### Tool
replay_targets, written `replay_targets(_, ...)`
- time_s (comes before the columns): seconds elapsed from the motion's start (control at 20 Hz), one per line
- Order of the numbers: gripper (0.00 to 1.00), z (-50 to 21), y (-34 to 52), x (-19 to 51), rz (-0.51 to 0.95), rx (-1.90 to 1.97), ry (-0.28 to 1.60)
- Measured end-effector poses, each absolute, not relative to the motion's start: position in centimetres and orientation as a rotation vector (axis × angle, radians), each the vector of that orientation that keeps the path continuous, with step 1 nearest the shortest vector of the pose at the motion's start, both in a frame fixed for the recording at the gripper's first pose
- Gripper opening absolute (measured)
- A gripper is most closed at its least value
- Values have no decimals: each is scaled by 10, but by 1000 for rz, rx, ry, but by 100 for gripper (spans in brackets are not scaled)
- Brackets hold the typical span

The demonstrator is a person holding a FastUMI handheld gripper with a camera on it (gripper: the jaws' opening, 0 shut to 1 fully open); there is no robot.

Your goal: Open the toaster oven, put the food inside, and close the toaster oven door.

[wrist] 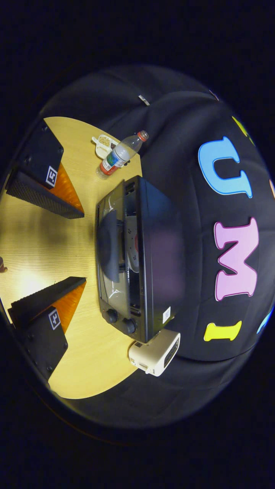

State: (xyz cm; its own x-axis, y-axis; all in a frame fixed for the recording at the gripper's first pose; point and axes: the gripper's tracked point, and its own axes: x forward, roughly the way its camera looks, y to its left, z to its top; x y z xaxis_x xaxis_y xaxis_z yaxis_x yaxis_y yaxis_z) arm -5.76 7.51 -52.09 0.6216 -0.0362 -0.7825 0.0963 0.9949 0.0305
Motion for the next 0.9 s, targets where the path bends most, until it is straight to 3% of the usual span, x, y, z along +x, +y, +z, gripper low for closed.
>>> replay_targets(0.3,99,-431,52,-59,-22,20,731)
replay_targets(0.9,98,-131,13,-21,28,29,185)
